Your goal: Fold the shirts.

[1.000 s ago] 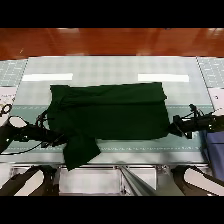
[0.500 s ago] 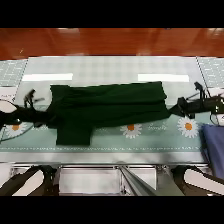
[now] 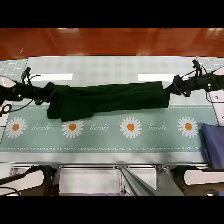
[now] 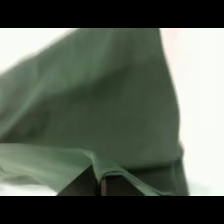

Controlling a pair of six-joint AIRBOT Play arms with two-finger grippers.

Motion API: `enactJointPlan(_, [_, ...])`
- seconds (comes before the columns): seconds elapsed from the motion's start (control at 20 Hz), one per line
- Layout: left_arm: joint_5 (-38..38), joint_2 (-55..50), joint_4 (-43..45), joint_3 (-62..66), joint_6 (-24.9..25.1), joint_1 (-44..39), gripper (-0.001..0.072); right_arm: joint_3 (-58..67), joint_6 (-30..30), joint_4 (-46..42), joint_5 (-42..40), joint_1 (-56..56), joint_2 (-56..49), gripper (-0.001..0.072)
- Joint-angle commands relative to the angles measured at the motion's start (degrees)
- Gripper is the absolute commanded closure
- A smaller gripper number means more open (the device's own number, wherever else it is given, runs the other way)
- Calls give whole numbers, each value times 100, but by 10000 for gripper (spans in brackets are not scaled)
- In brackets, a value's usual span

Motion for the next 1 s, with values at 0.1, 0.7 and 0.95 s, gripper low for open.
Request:
enactJointPlan(0.1, [33, -885, -149, 1132, 59, -46, 685, 693, 101, 229, -138, 35, -678, 688])
enactJointPlan(0.7, [-33, -1987, -166, 1862, 210, -334, 470, 734, -245, 870, -479, 35, -1172, 362])
enactJointPlan(0.95, [-1482, -1655, -144, 2579, 120, 409, 203, 1364, -409, 566, 1034, -688, -933, 293])
